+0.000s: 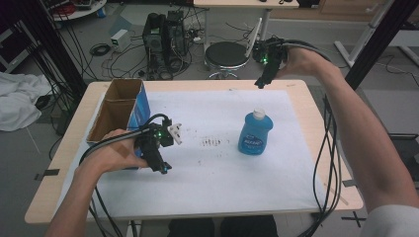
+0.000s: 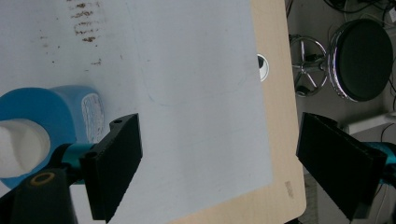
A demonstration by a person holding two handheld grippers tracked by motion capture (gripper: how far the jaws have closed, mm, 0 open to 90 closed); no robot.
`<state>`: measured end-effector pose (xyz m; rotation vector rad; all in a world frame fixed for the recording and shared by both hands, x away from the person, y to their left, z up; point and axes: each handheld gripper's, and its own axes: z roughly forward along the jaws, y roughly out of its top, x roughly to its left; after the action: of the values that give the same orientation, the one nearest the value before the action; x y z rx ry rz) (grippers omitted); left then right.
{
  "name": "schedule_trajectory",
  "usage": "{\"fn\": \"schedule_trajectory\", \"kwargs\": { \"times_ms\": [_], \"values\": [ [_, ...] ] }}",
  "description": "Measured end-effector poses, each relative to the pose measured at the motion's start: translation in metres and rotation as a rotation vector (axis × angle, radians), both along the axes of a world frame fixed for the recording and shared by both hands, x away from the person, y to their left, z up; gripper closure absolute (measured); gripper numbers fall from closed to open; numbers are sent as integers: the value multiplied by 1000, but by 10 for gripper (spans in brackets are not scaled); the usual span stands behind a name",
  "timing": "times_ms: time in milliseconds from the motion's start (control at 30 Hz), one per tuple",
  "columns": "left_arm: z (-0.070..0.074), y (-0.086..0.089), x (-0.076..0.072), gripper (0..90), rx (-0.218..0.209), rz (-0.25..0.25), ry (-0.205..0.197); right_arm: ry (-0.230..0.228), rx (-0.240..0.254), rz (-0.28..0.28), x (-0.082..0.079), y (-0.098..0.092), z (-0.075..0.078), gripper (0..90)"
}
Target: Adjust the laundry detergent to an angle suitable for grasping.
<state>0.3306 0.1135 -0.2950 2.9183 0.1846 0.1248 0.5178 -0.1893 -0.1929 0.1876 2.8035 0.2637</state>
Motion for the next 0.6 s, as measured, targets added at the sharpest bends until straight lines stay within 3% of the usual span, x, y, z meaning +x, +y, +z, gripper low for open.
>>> {"fn": "schedule_trajectory", "kwargs": {
  "times_ms": [600],
  "values": [
    [2,1,-3,260,17,-3,-3,-7,-11,3,-3,1,0,136]
  ]
}}
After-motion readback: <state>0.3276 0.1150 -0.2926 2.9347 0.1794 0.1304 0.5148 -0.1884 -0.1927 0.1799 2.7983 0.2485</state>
